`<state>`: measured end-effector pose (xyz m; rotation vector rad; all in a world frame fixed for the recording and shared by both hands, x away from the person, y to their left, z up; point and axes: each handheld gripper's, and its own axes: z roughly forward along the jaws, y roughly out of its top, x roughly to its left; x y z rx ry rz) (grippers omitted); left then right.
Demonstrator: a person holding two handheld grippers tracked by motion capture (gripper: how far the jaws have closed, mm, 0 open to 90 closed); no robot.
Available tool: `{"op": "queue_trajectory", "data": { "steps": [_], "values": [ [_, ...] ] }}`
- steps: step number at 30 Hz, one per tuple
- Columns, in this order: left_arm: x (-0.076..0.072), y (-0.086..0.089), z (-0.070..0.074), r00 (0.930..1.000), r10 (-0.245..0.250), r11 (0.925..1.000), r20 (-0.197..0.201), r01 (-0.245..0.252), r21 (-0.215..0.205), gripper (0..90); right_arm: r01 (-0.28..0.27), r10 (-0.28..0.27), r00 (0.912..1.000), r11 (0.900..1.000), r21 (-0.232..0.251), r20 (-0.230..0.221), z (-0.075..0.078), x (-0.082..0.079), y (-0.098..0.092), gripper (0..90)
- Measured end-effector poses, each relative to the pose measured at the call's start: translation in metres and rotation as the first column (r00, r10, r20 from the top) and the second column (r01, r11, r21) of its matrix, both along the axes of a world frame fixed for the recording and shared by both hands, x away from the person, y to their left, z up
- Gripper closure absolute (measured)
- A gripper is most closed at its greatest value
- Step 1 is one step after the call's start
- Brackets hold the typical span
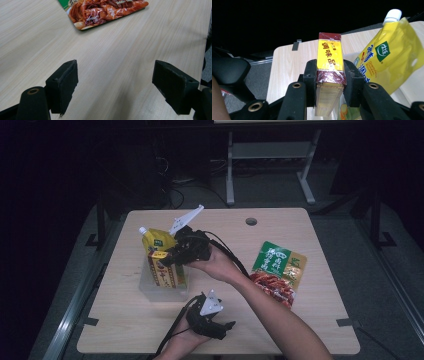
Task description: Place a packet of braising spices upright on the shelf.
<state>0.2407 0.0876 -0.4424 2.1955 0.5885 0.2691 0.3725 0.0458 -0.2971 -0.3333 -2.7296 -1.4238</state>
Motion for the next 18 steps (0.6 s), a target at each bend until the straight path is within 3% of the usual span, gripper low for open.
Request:
{"op": "queue_trajectory", "data": {
  "steps": [18],
  "values": [
    [0.001, 0.002, 0.0, 1.0, -0.004, 0.9998, 0.002, 0.004, 0.021, 20.3, -0.049, 0.047, 0.9985, 0.997, -0.055, -0.027, -0.028, 0.007, 0.016, 67.2]
  ]
}}
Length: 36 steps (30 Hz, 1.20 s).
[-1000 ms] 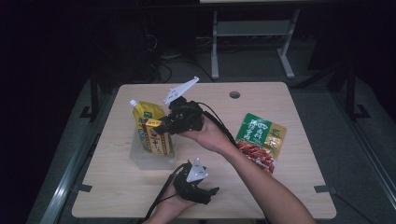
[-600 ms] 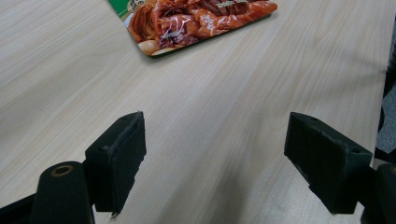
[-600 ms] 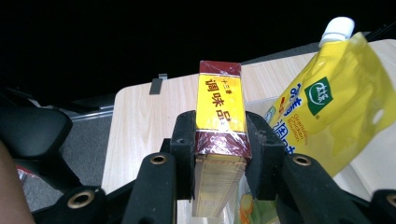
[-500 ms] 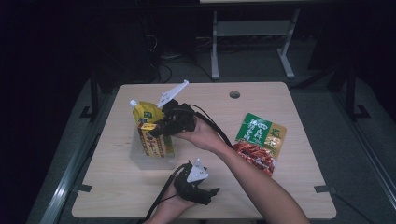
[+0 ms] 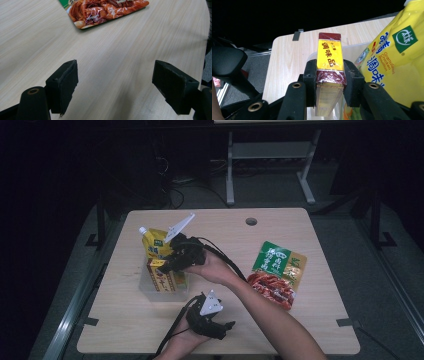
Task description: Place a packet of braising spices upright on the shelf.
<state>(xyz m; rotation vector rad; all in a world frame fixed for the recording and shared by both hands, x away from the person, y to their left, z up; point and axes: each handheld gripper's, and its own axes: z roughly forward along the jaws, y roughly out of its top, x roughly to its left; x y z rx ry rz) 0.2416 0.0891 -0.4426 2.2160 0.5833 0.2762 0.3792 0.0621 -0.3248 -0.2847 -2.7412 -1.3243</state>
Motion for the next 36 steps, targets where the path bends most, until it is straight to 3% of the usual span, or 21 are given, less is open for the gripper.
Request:
{"op": "queue_trajectory", "data": {
  "steps": [5, 19, 36],
  "values": [
    [-0.001, -0.001, -0.001, 1.0, 0.004, 0.9999, -0.005, -0.004, -0.016, 20.3, 0.002, -0.002, 1.0, 1.0, -0.016, -0.001, -0.007, 0.0, 0.002, 67.1],
    [-0.001, -0.001, -0.001, 1.0, -0.001, 1.0, -0.003, 0.001, -0.009, 20.3, -0.023, 0.024, 0.9993, 0.998, -0.055, 0.028, -0.018, -0.005, 0.007, 66.4],
    [-0.002, -0.002, -0.001, 1.0, -0.007, 1.0, 0.0, 0.007, -0.003, 20.3, -0.039, 0.037, 0.9991, 0.995, -0.093, -0.023, -0.032, -0.006, 0.011, 65.0]
  ]
}}
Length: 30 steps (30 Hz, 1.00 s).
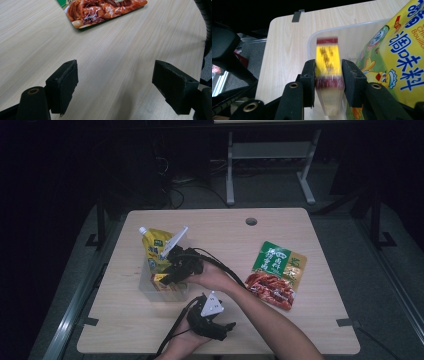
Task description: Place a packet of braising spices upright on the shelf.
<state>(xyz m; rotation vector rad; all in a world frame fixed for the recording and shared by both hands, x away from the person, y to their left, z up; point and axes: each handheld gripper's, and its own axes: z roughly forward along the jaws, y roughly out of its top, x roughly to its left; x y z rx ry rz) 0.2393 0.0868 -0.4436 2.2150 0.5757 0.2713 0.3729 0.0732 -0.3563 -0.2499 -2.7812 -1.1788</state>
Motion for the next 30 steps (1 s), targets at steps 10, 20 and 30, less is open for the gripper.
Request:
{"op": "queue_trajectory", "data": {
  "steps": [10, 20, 30],
  "values": [
    [-0.001, -0.001, -0.001, 1.0, -0.001, 1.0, -0.001, 0.001, -0.005, 20.3, 0.006, -0.006, 0.9999, 1.0, 0.017, -0.009, 0.003, 0.002, -0.004, 63.6],
    [-0.001, 0.0, 0.0, 1.0, -0.001, 1.0, 0.001, 0.001, -0.009, 20.4, 0.016, -0.015, 0.9996, 0.999, 0.04, -0.025, 0.008, 0.001, -0.01, 60.3],
    [-0.001, -0.001, -0.001, 1.0, -0.008, 1.0, 0.003, 0.008, -0.003, 20.3, 0.028, -0.026, 0.9993, 0.997, 0.074, -0.025, 0.015, 0.0, -0.021, 58.9]
  ]
}}
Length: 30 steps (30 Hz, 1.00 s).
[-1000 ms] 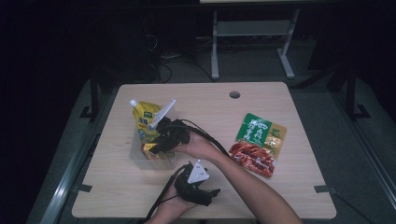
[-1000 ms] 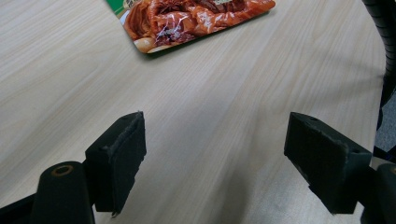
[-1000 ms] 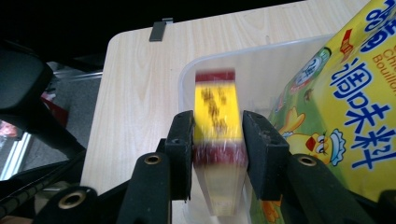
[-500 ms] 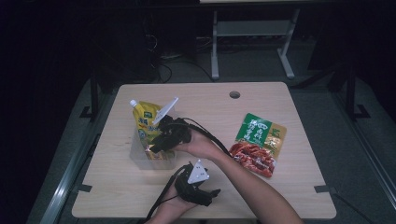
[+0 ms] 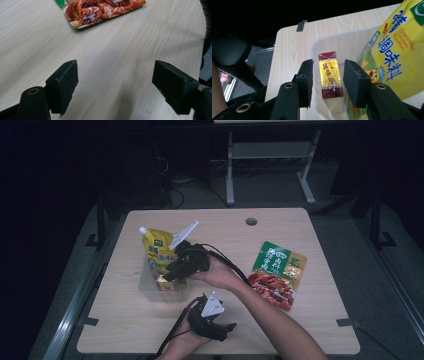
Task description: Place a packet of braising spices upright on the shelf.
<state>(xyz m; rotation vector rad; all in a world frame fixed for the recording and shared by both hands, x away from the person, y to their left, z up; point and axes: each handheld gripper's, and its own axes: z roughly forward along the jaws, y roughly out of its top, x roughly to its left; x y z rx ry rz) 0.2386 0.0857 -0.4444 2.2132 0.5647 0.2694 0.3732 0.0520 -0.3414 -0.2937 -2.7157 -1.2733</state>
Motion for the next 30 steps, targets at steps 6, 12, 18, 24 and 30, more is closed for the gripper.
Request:
{"op": "queue_trajectory", "data": {
  "steps": [6, 12, 18, 24, 30],
  "values": [
    [0.0, 0.001, 0.001, 1.0, 0.001, 1.0, 0.002, -0.001, 0.001, 20.3, 0.013, -0.013, 0.9999, 1.0, 0.014, 0.001, 0.003, 0.0, -0.009, 58.1],
    [0.0, 0.0, 0.0, 0.9999, 0.01, 0.9999, -0.01, -0.01, -0.009, 20.3, 0.027, -0.027, 0.9996, 0.999, 0.021, 0.008, 0.006, 0.0, -0.018, 56.9],
    [0.0, 0.0, 0.0, 0.9997, 0.017, 0.9998, -0.02, -0.017, -0.014, 20.4, 0.047, -0.048, 0.9988, 0.998, 0.032, 0.009, 0.01, 0.0, -0.033, 55.8],
    [0.001, 0.001, 0.001, 0.9998, 0.014, 0.9997, -0.015, -0.015, -0.017, 20.4, 0.067, -0.068, 0.9976, 0.997, 0.034, 0.017, 0.014, -0.002, -0.048, 53.2],
    [0.002, 0.002, 0.002, 1.0, 0.006, 1.0, 0.005, -0.006, 0.001, 20.4, 0.092, -0.092, 0.9957, 0.995, 0.048, 0.004, 0.017, -0.003, -0.07, 49.4]
  ]
}}
